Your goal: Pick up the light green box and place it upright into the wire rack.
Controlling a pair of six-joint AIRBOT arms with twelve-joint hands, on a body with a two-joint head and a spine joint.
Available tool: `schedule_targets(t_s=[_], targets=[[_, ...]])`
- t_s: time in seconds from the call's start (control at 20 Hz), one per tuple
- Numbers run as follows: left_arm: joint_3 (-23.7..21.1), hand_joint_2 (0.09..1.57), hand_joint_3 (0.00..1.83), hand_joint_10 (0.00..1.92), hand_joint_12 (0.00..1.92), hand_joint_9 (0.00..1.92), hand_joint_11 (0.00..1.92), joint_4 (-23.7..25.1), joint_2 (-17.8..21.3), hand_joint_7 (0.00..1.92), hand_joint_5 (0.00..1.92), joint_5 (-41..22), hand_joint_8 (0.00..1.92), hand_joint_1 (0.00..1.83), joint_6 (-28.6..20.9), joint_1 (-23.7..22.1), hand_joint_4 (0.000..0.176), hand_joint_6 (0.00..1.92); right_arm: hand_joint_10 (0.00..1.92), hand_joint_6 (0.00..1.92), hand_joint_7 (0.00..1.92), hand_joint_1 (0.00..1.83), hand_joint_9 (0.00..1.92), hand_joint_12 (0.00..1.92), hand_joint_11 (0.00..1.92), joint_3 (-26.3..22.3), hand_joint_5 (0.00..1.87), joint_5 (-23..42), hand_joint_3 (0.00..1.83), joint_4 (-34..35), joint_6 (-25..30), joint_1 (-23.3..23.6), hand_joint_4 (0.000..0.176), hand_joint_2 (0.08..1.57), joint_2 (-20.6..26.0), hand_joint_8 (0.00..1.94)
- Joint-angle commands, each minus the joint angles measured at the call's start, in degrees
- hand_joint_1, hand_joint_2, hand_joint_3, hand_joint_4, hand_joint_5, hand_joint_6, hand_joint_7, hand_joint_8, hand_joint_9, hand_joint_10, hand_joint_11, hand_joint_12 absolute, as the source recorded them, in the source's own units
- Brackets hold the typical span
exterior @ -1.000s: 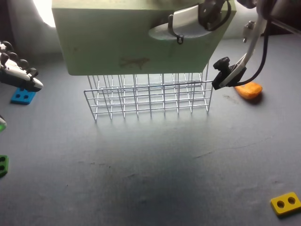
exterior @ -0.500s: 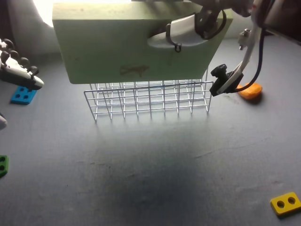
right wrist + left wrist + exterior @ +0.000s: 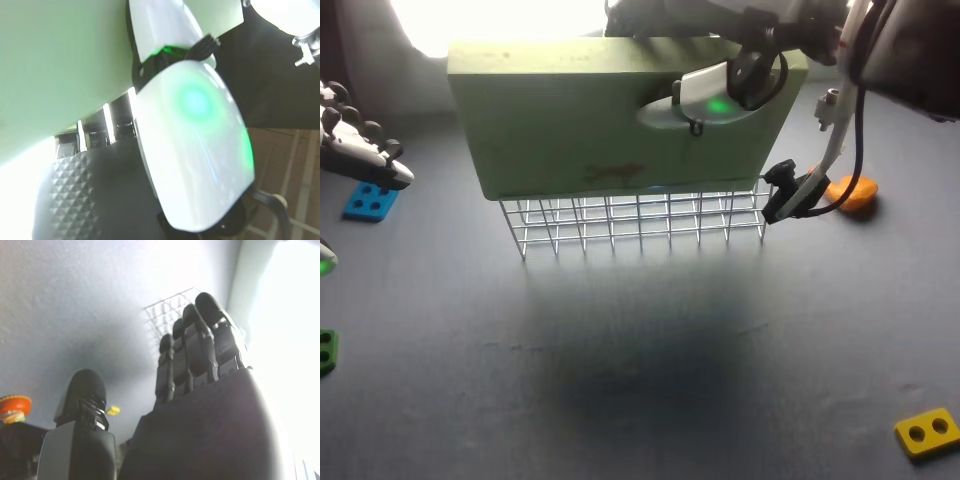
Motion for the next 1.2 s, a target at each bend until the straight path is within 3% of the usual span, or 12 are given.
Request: schedule_targets(t_s=[0.0, 0.6, 0.7, 1.15], targets=[[0.3, 1.27, 0.00, 0.00, 0.88, 0.26, 0.00, 0.5, -0.1, 0.23, 0.18, 4.2, 0.00, 0.38, 0.3, -0.5, 0.010, 0.00, 1.48, 1.01, 0.93, 1.36, 0.80, 1.75, 0.50, 0.4, 0.85, 5.9, 0.00, -0.2, 0.2, 0.5, 0.000, 1.16, 0.1, 1.13], [0.1, 1.27, 0.00, 0.00, 0.90, 0.27, 0.00, 0.5, -0.1, 0.23, 0.16, 4.2, 0.00, 0.39, 0.3, -0.6, 0.012, 0.00, 1.47, 1.00, 0.94, 1.36, 0.81, 1.74, 0.52, 6.7, 0.85, 6.0, 0.00, 0.5, -0.1, -1.6, 0.000, 1.16, -3.8, 1.11], [0.1, 1.27, 0.00, 0.00, 0.84, 0.26, 0.00, 0.5, -0.1, 0.23, 0.16, 4.2, 0.00, 0.40, 0.3, -0.6, 0.011, 0.00, 1.48, 0.98, 0.95, 1.36, 0.81, 1.75, 0.51, 7.4, 0.86, 6.0, 0.00, 0.5, -0.1, -2.1, 0.000, 1.16, -4.4, 1.10], [0.1, 1.28, 0.00, 0.01, 0.94, 0.28, 0.00, 0.5, -0.1, 0.22, 0.16, 4.2, 0.01, 0.35, 0.3, -0.7, 0.004, 0.01, 1.50, 1.03, 0.94, 1.35, 0.80, 1.72, 0.48, 8.6, 0.82, 6.4, 0.00, 0.4, -0.2, -4.4, 0.000, 1.17, -5.8, 1.11]])
